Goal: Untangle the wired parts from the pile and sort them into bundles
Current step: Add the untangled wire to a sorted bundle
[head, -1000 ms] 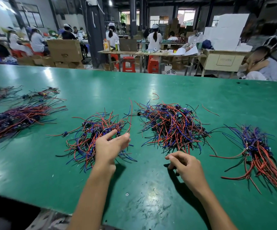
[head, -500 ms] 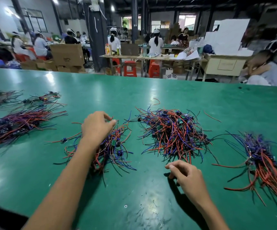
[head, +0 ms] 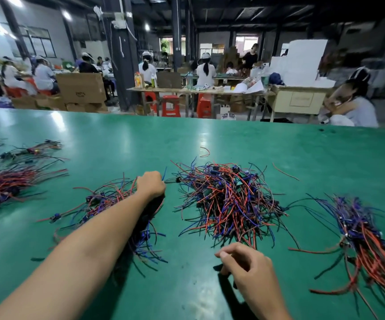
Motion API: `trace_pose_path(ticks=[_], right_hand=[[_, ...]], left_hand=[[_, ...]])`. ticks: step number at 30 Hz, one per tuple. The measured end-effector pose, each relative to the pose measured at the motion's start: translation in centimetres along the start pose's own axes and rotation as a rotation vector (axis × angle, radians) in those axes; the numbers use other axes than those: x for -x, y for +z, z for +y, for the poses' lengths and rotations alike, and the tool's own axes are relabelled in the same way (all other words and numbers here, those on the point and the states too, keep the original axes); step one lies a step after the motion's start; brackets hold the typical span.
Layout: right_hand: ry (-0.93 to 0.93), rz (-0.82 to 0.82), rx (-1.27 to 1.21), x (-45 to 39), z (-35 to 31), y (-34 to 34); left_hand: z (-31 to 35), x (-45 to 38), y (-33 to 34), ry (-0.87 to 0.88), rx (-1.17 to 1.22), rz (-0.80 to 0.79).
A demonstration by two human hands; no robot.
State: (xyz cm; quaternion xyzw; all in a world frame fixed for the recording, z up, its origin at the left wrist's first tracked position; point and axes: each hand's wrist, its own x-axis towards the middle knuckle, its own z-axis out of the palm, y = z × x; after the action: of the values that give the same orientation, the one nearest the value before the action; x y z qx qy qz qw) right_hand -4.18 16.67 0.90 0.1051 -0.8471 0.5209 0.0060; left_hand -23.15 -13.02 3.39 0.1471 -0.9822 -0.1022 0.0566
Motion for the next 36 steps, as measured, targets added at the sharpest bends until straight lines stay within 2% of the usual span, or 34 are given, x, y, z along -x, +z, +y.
trace_pose_path(ticks=[3,6,10,15,17,23,27,30,32,36], right_hand=[[0.008,0.001,0.009,0.1,-0.2,0.0],[0.017,0.019,-0.009,0.2,-0.3,0.0],[0.024,0.022,-0.027,0.5,-0.4,-0.2],[0.021,0.025,-0.033,0.5,-0.3,-0.2],[0.024,0.026,-0.037,0.5,-0.2,-0.1],[0.018,0.029,-0.054,0.5,-0.2,-0.1],[0.014,0.035,-0.081,0.5,-0.2,-0.1],[0.015,0.038,-0.104,0.5,-0.2,-0.1],[0.021,0.038,-0.116,0.5,-0.2,-0.1],[0.019,0.044,-0.136,0.5,-0.2,-0.1]], left_hand=[[1.0,-0.2,0.4,0.033,0.024,0.133],[1.6,-0.2,0.5,0.102,-0.094,0.161],[1.7,0.0,0.1,0.133,-0.128,0.133],[1.4,1.3,-0.7,0.021,-0.021,0.144],[1.1,1.6,-0.5,0.027,0.018,0.139],[1.3,2.3,-0.4,0.096,0.047,0.002],[1.7,2.6,-0.8,0.003,0.058,-0.032],[2.1,2.3,-1.9,-0.052,0.241,0.044],[2.5,2.0,-3.4,-0.065,0.375,0.159],[3.5,2.7,-5.9,-0.133,0.508,0.325]])
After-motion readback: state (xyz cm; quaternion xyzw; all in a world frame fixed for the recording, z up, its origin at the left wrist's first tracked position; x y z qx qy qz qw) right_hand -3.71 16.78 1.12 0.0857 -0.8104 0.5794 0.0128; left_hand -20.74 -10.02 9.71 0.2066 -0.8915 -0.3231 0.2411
